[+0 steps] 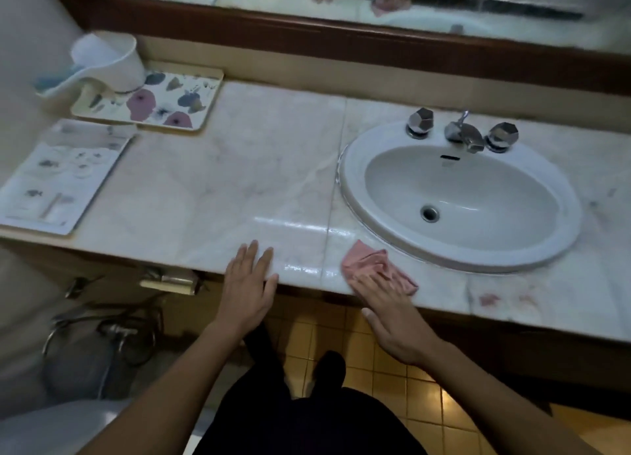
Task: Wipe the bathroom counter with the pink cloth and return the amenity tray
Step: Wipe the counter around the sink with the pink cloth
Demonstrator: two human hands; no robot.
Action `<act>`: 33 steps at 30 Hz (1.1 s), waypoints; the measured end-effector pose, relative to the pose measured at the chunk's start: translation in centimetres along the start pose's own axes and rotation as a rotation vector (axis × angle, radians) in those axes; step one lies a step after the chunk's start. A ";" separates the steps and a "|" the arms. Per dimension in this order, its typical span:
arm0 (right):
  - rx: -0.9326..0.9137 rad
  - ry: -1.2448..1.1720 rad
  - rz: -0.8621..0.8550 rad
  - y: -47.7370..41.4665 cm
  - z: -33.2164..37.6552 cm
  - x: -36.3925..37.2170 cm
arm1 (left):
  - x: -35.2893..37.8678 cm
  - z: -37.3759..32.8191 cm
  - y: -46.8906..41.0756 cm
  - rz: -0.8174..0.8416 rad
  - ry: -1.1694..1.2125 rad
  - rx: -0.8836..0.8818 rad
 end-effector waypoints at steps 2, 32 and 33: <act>-0.157 0.024 0.088 -5.0 5.1 1.9 | -1.8 0.6 0.2 -0.049 0.111 -0.048; 0.161 0.072 -0.220 -37.8 6.1 -5.1 | -13.0 18.1 -11.7 -0.055 0.274 -0.184; 0.251 0.069 -0.260 -36.4 3.8 -5.8 | -12.1 16.8 -12.0 -0.023 0.244 -0.130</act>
Point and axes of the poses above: each hand's wrist, its own y-axis away from the middle knuckle, its own x-axis out of the palm, z = x × y, the point moved 6 cm from there along -y, towards the middle knuckle, and after that the axes turned 7 degrees about -x, right-handed, at the moved point
